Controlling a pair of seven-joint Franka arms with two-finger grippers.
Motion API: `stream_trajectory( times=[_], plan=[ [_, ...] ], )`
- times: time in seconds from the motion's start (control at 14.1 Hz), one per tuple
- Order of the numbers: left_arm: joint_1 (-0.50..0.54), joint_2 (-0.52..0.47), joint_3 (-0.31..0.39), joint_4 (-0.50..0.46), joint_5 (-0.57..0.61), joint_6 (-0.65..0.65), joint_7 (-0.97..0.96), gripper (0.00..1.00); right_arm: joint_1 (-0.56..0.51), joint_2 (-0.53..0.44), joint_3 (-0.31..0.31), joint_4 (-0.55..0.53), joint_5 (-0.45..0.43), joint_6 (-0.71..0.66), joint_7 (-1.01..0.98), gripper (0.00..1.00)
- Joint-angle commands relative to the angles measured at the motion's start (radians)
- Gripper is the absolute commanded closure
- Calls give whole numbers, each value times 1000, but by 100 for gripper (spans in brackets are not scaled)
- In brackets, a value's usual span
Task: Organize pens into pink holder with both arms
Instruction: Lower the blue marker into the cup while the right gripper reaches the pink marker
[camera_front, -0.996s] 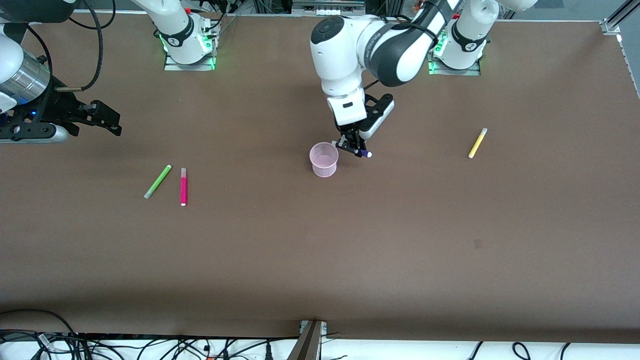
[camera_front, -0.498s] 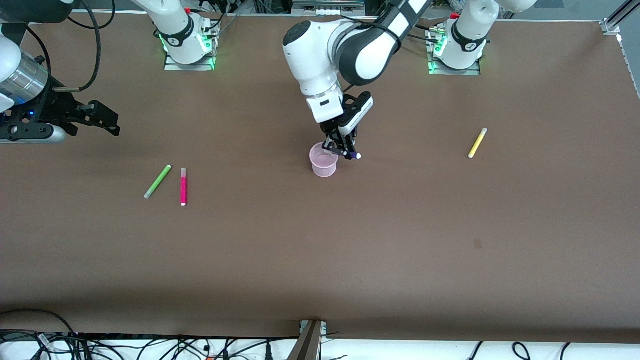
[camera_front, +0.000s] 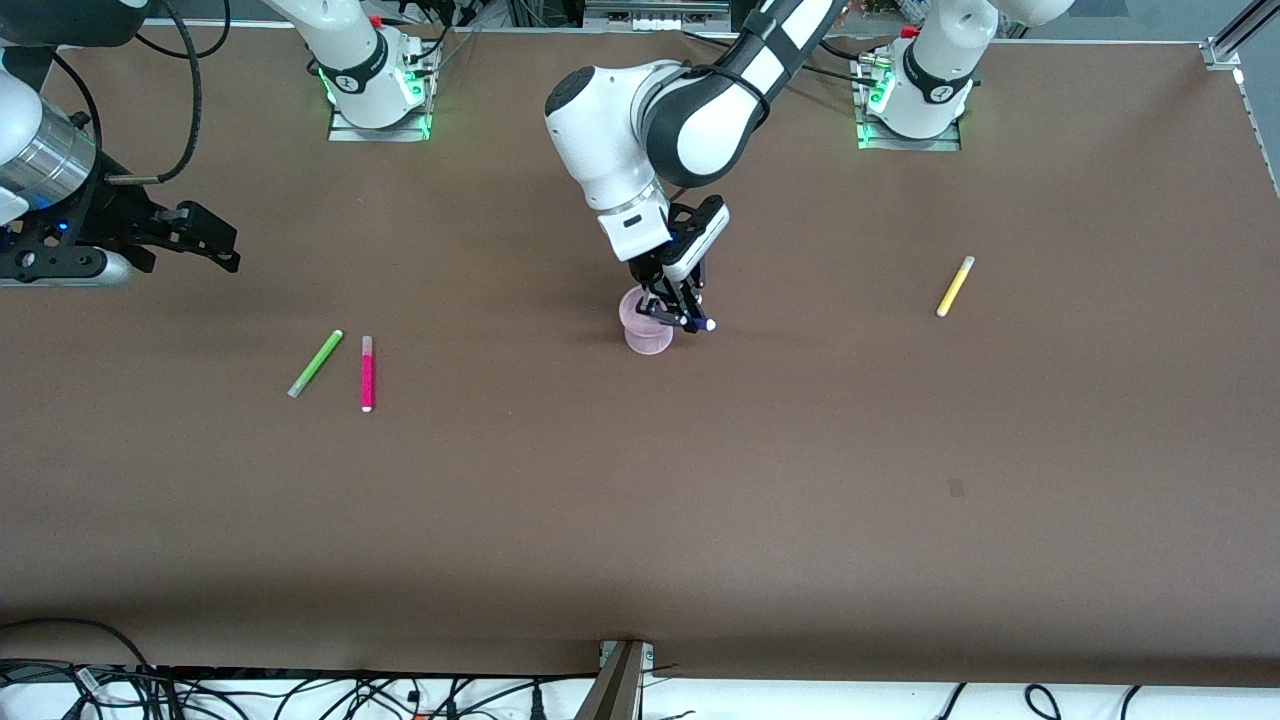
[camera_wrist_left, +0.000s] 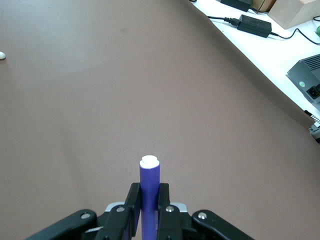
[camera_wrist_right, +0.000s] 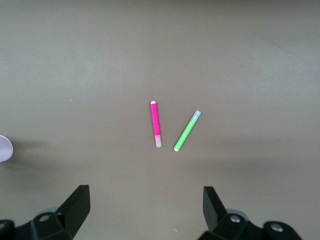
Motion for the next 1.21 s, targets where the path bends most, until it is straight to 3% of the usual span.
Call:
stream_trajectory(
  times=[0.0,1.14],
  plan=[
    [-15,11,14,30,23,-26,-19,100,-16,5,8,15,7,-1,3,0],
    [-37,49,20,61,52,-75,-25,100,-15,40,8,17,10,9,-3,0]
  ],
)
